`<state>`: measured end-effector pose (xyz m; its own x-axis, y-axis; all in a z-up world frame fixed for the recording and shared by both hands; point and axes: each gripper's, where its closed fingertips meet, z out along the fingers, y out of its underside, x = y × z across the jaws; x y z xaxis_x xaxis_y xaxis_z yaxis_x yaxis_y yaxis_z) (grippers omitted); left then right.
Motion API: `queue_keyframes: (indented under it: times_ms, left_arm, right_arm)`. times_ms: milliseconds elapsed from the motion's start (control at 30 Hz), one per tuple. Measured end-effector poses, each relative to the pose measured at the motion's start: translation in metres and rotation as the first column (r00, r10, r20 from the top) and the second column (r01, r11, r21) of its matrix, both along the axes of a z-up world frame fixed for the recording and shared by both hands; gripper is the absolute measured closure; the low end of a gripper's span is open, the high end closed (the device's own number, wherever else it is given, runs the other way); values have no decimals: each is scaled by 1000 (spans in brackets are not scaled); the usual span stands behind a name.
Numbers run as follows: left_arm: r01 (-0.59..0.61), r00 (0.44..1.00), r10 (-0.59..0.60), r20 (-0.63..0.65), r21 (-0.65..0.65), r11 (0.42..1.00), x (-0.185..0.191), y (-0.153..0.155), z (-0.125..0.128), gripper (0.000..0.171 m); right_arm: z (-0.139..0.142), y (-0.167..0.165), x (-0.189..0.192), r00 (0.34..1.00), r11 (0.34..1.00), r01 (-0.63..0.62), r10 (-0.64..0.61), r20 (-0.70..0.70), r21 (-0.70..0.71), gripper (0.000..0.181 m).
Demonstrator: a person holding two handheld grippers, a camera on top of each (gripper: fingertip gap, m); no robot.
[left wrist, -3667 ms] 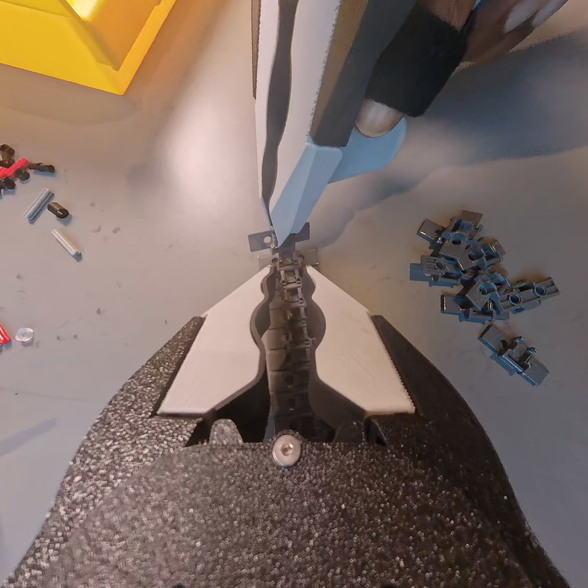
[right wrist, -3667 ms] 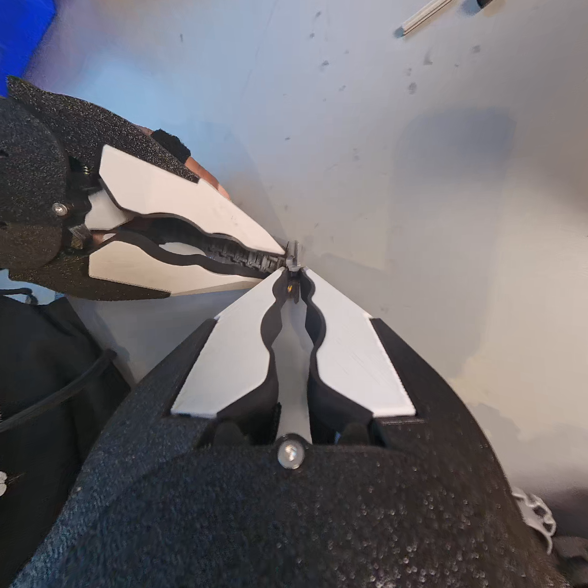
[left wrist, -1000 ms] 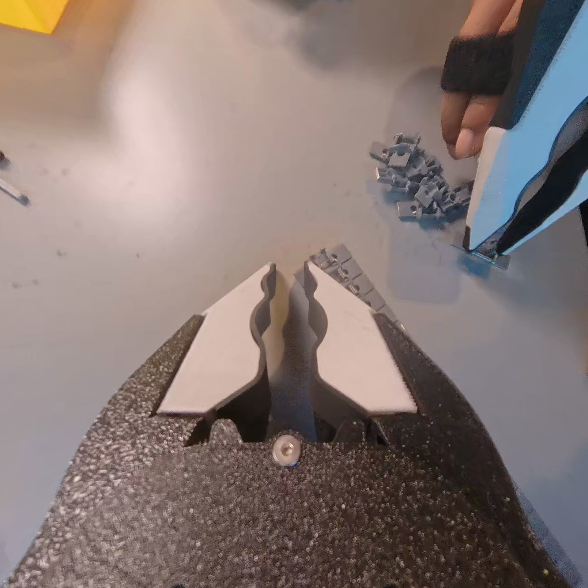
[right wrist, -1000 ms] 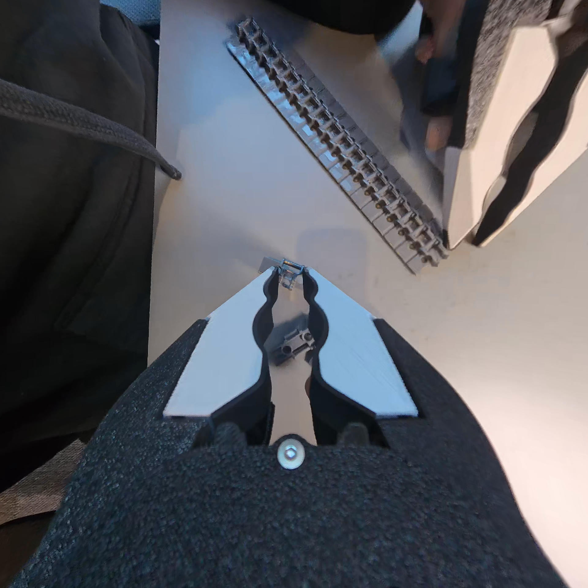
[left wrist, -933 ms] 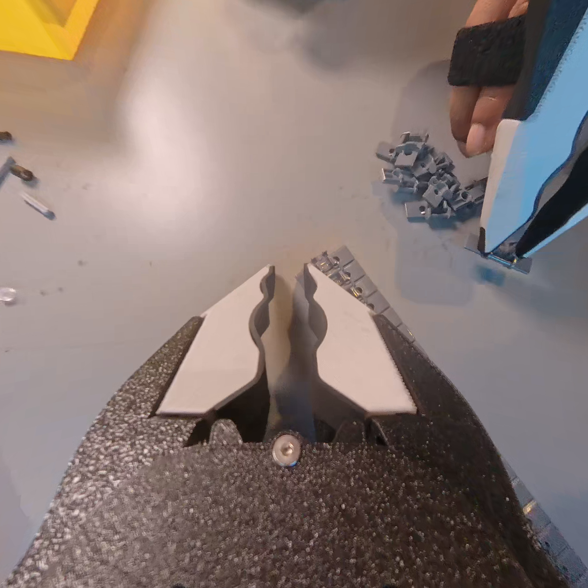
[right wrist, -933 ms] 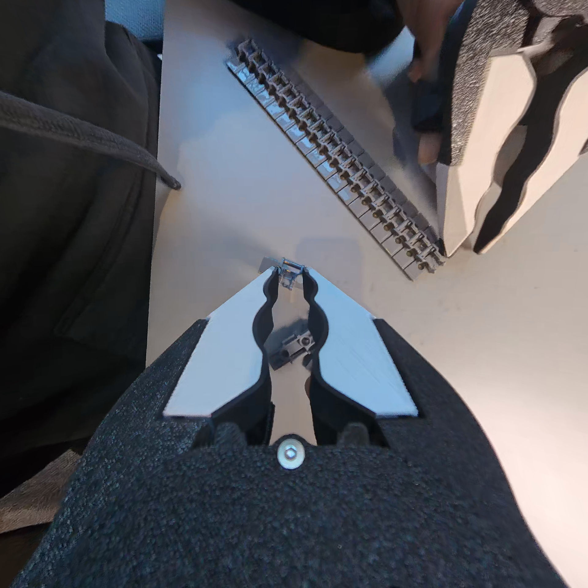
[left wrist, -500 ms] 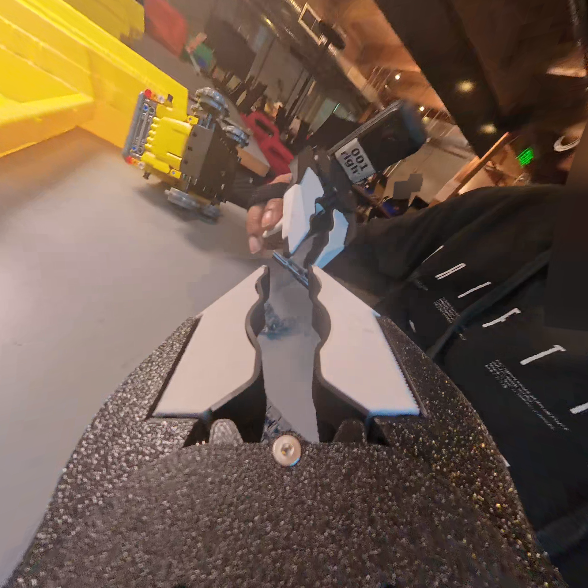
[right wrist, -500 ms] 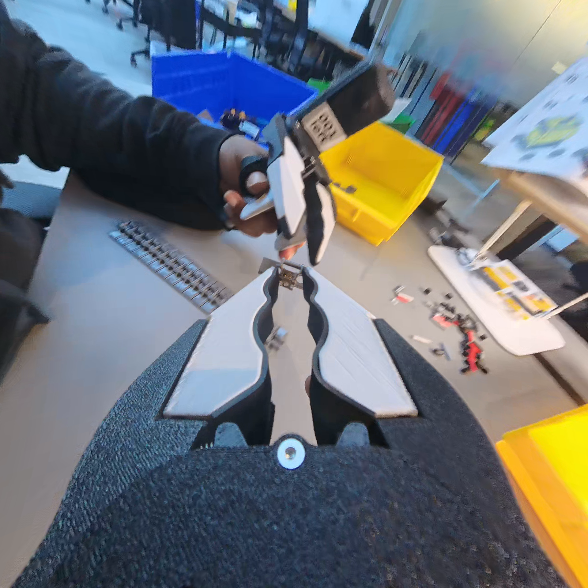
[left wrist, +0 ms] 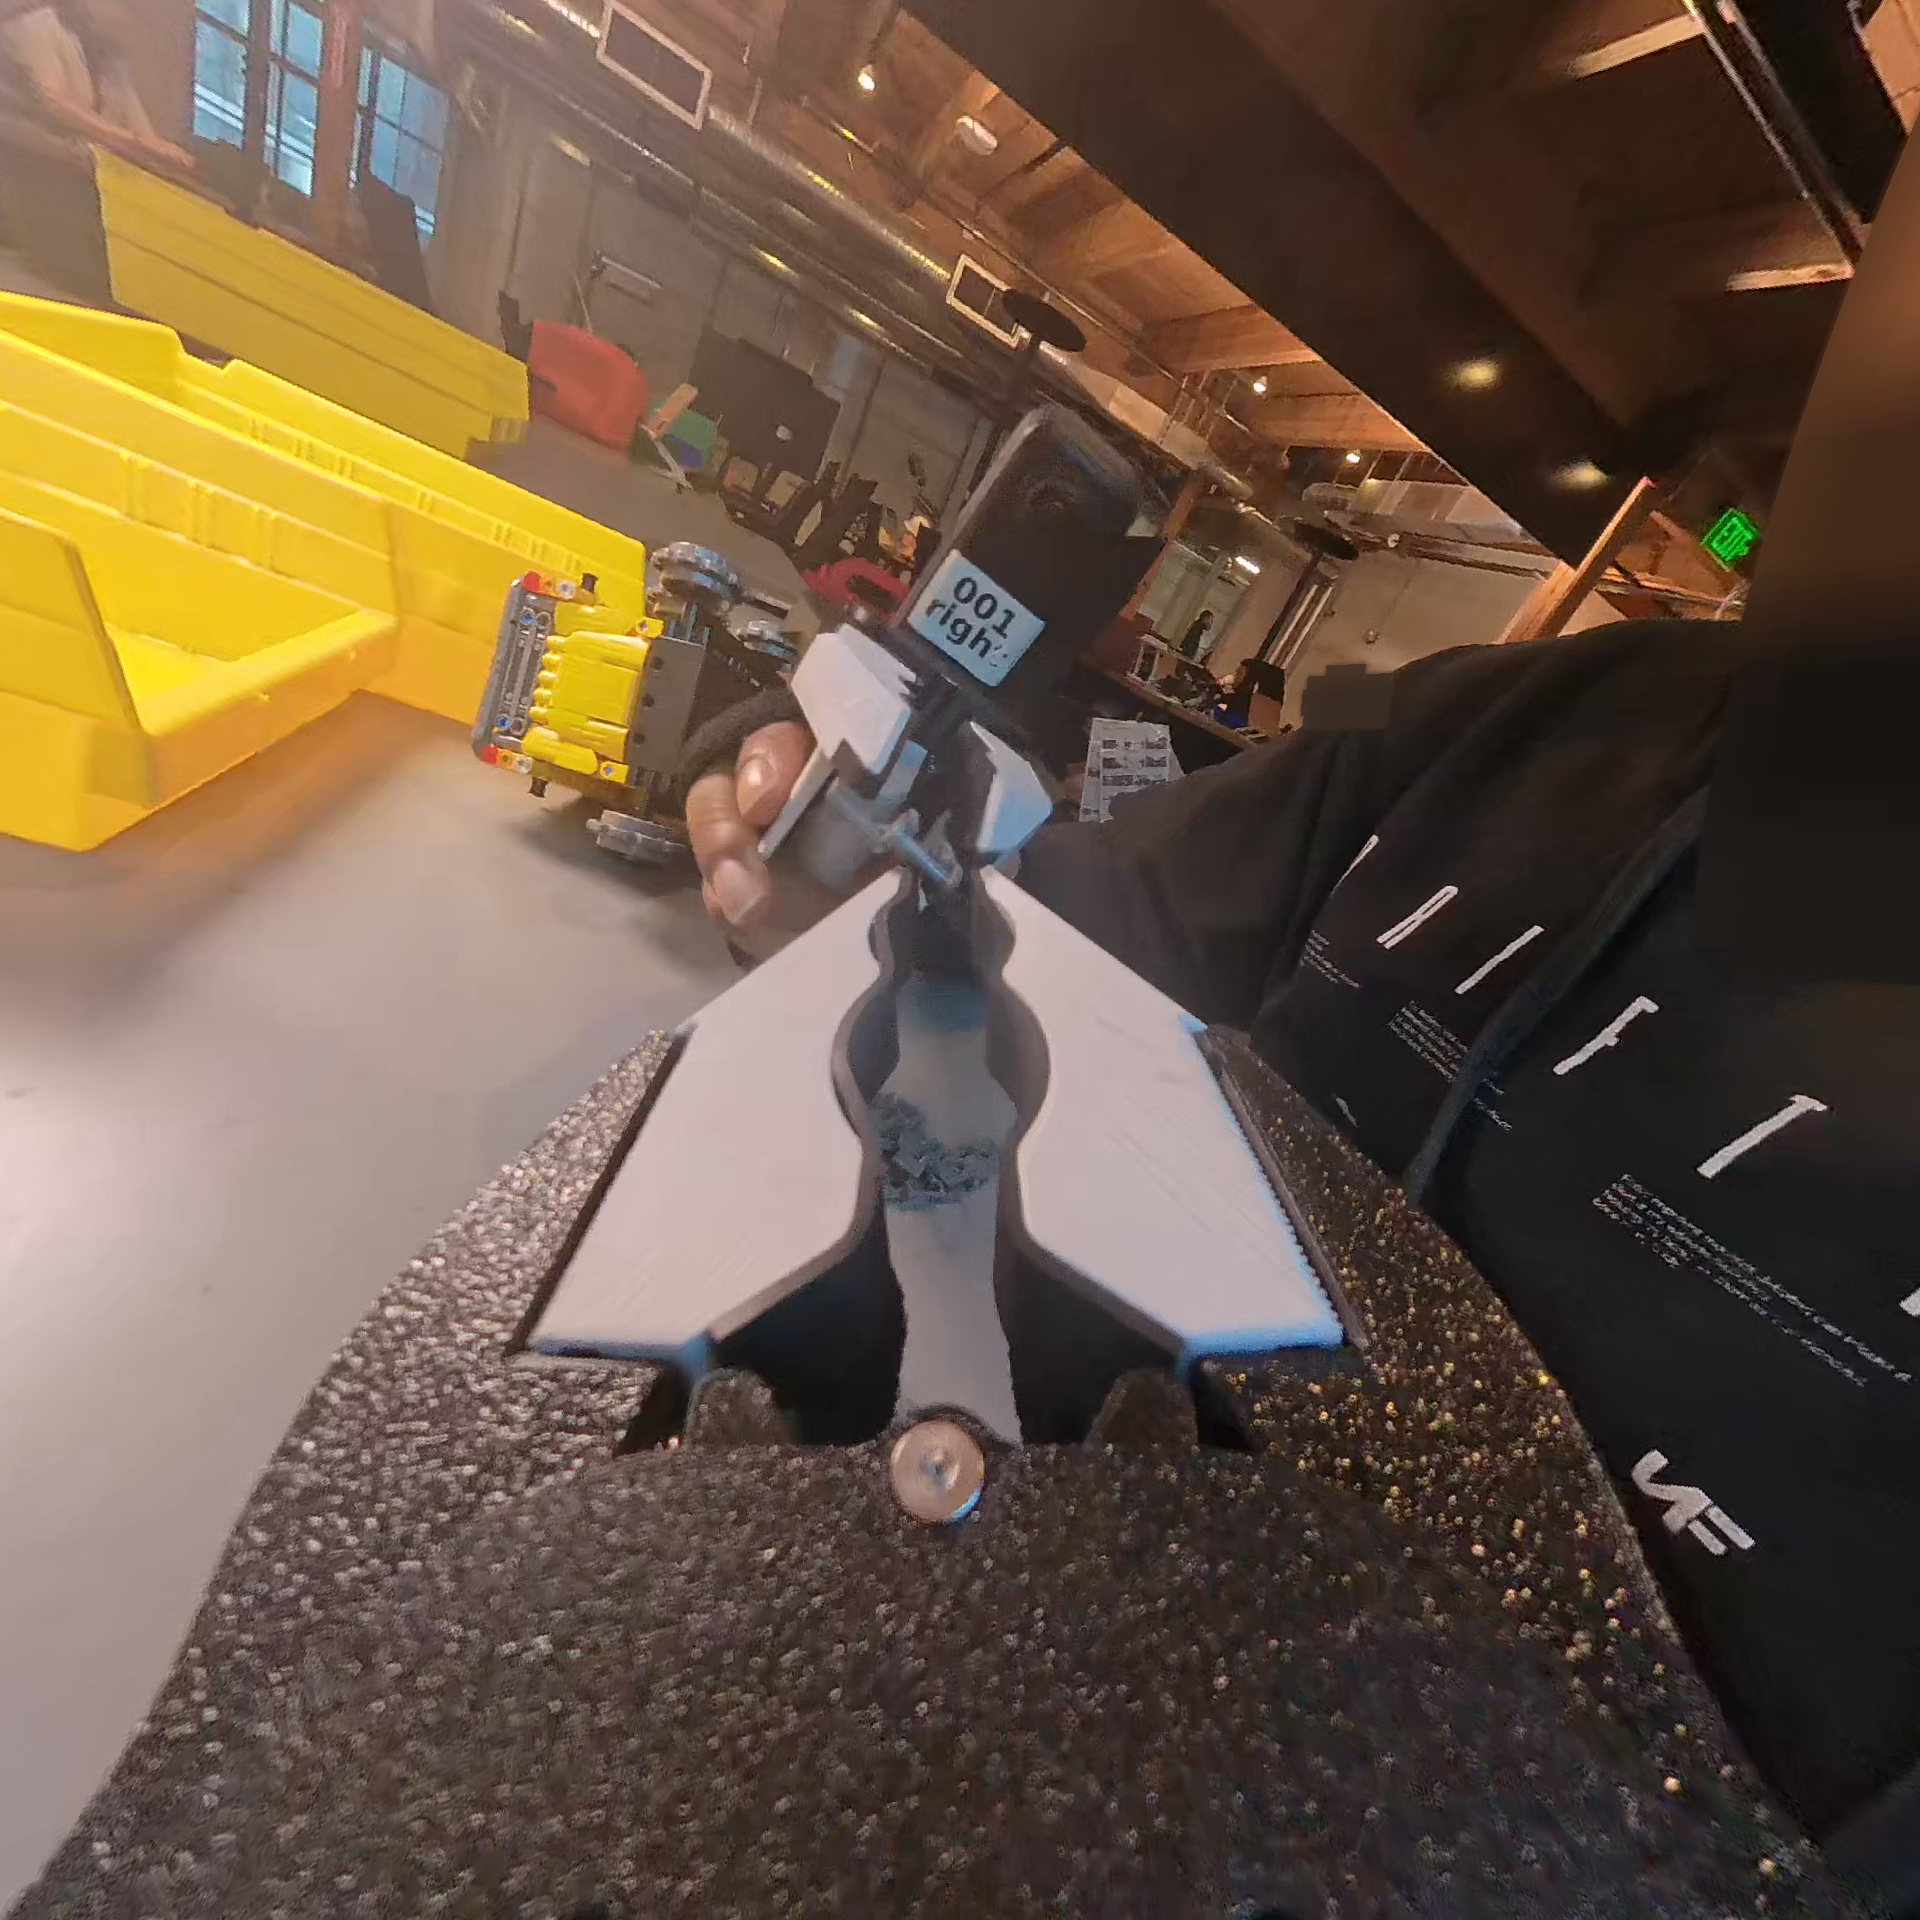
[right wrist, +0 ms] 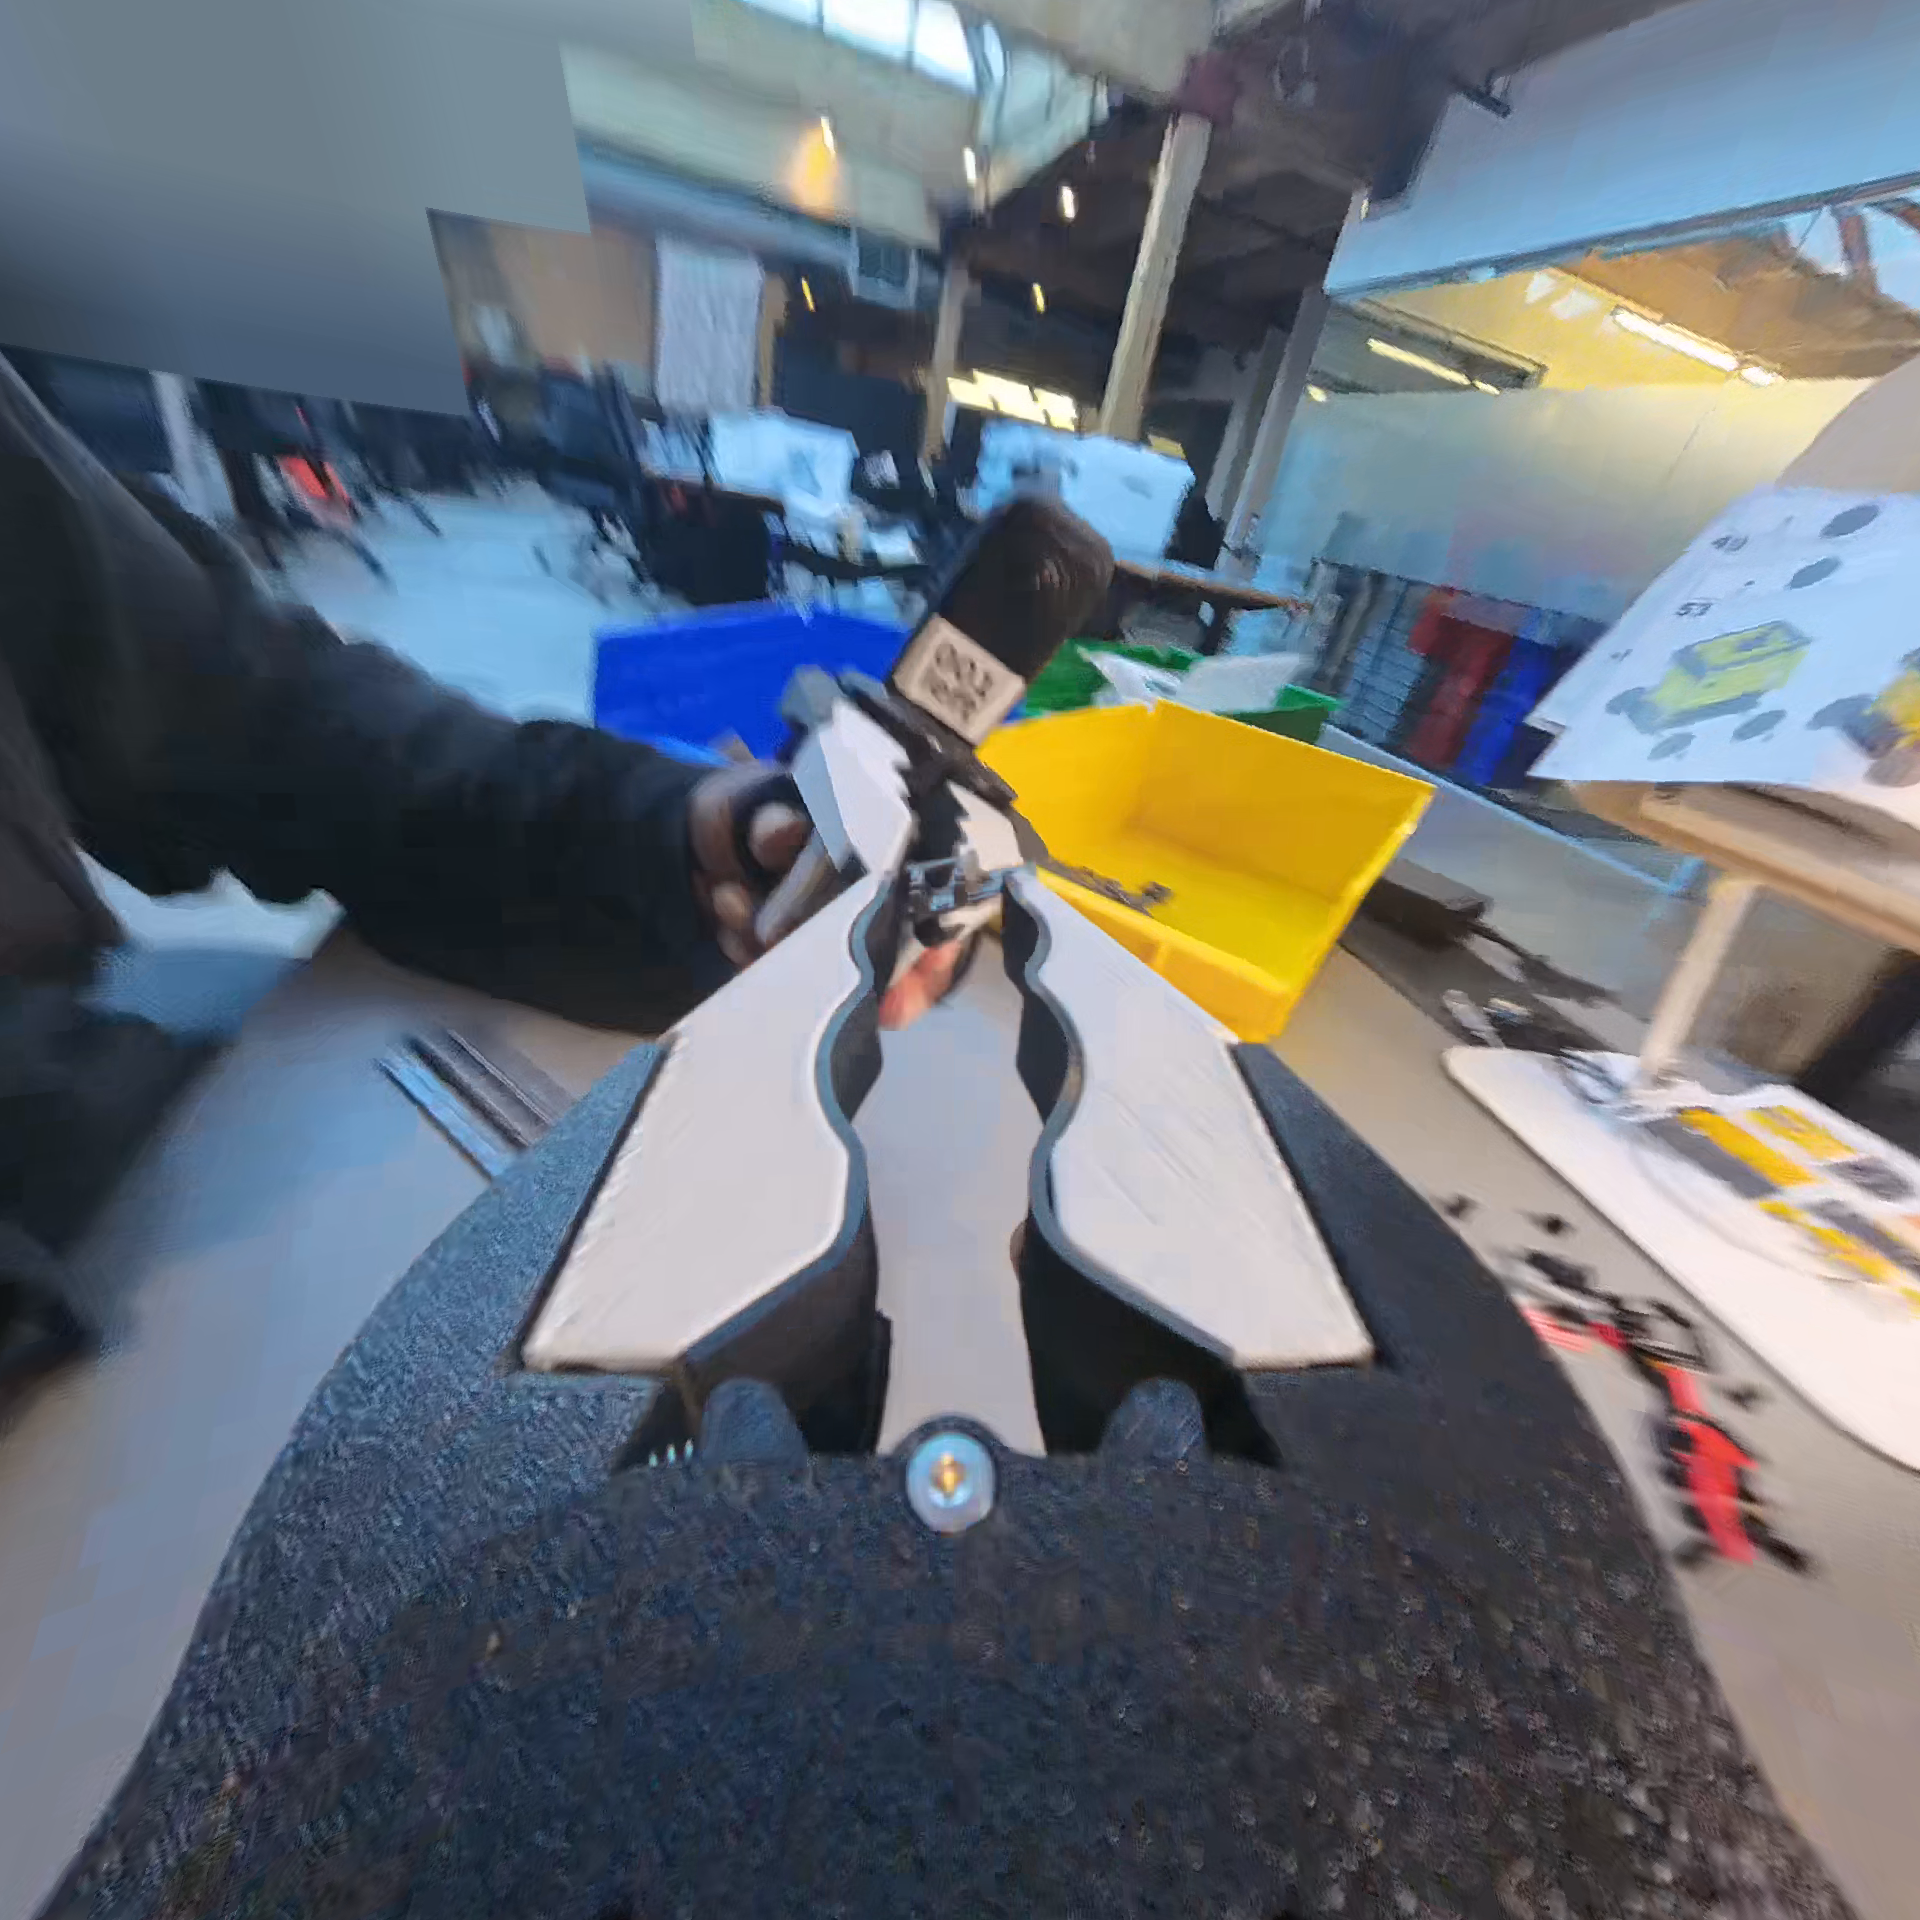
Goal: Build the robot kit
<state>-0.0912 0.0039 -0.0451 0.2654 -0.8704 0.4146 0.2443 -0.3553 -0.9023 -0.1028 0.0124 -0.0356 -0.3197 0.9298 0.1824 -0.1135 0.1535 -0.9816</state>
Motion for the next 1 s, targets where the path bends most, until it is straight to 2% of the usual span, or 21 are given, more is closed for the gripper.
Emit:
queue_keyframes:
  times_ms: [67,133,233,333,433,667,733,800,867,933,1000]
  left_arm:
    - [2,1000,-3,24,47,999,0,-4,6,167]
    - [-10,999,6,49,89,996,-1,-6,15,167]
    - [-61,998,62,-7,146,987,1,-4,14,167]
    - [-95,994,102,-27,177,980,2,-1,13,167]
    - [-145,985,162,-67,208,967,2,3,10,167]
    - [-223,950,262,-168,220,950,0,16,-3,166]
    - [-232,925,285,-253,220,948,-4,20,-14,166]
    - [-221,872,291,-395,214,952,-9,22,-32,160]
    - [-147,810,207,-548,152,977,-10,15,-58,159]
    - [-91,751,112,-651,66,994,-7,5,-83,157]
    - [-32,706,15,-708,-11,999,1,-6,-104,157]
  right_arm:
    - [14,0,6,996,973,-84,78,-35,-213,152]
    - [17,2,7,991,933,-129,128,-24,-336,149]
    - [12,-8,4,978,890,-184,208,13,-416,151]
    - [11,-7,0,982,873,-163,188,8,-459,169]
    - [8,-4,-3,980,842,-153,196,29,-517,171]
    - [1,6,-8,985,857,-90,152,81,-507,174]
    - [-2,16,-9,987,873,-36,108,120,-486,174]
    - [-7,26,-7,976,889,17,85,201,-457,175]
    - [-25,34,-4,936,915,95,52,348,-392,174]
    - [-55,32,2,844,939,141,51,533,-314,174]
    - [-77,26,8,756,945,166,63,651,-283,175]
